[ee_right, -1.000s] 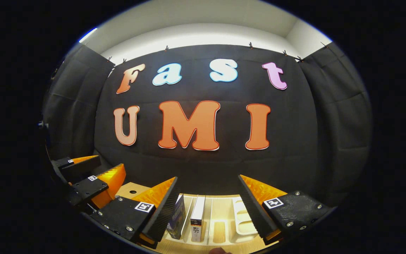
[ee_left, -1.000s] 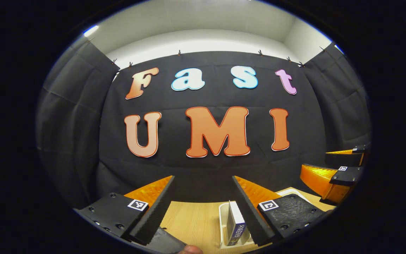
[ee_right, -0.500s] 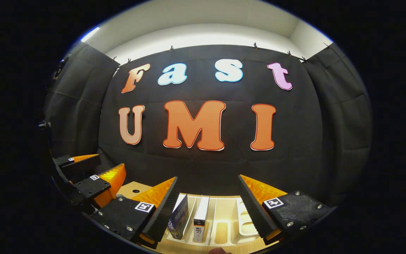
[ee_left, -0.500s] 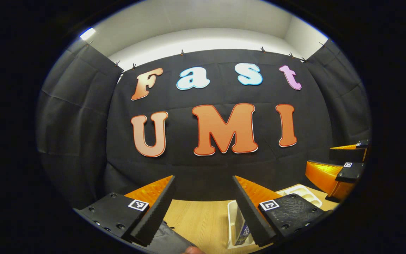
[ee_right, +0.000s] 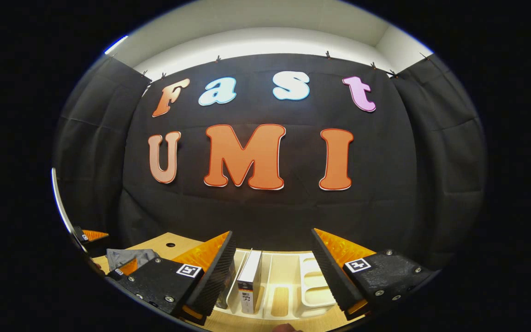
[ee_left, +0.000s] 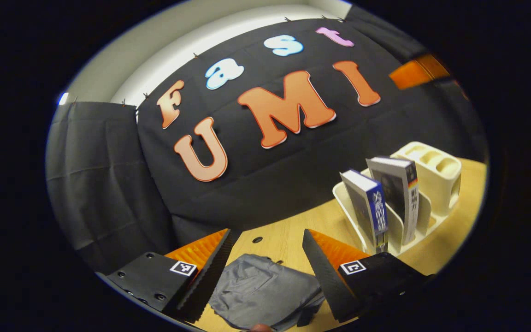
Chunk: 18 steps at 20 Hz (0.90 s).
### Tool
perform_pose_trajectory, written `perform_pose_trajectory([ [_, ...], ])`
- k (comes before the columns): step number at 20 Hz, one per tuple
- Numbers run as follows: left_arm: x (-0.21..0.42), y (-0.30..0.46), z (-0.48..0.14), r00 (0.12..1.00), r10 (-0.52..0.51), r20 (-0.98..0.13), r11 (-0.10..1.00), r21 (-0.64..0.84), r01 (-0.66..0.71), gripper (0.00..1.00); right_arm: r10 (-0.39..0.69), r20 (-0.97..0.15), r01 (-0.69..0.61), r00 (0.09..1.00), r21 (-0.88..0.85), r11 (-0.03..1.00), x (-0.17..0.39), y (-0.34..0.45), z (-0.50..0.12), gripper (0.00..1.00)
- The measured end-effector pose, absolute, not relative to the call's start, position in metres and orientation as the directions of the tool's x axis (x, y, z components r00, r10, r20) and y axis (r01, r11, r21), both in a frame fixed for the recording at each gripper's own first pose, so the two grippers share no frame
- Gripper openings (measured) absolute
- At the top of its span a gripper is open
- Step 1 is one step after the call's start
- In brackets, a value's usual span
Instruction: Open the schoolbag, grab two books from the bookshelf and put them into the schoolbag.
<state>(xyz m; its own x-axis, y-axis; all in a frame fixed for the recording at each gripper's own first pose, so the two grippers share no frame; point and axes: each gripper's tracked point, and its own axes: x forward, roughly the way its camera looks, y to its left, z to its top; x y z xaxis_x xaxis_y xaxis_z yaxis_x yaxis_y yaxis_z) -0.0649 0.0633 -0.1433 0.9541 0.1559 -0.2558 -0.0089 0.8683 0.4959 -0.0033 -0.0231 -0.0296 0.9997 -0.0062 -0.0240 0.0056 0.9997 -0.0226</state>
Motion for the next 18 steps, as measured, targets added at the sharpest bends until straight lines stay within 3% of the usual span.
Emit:
perform_pose_trajectory([
  [3, -0.082, 0.075, -0.211, 0.913, 0.189, -0.361, 0.771, 0.631, 0.090, 0.96, -0.023, -0.031, 0.022, 0.999, -0.033, 0.999, -0.005, -0.039, -0.037, 0.97],
  [8, -0.107, 0.103, -0.280, 0.844, 0.259, -0.470, 0.666, 0.720, 0.196, 0.95, -0.021, -0.045, 0.020, 0.999, -0.037, 0.999, -0.006, -0.052, -0.044, 0.97],
  [15, -0.123, 0.101, -0.308, 0.825, 0.263, -0.500, 0.569, 0.771, 0.286, 0.95, -0.004, -0.060, 0.001, 0.998, -0.038, 0.999, -0.001, -0.060, -0.053, 0.97],
  [18, -0.121, 0.117, -0.314, 0.807, 0.327, -0.491, 0.538, 0.799, 0.269, 0.94, 0.004, -0.065, -0.006, 0.998, -0.026, 1.000, 0.004, -0.062, -0.056, 0.97],
])
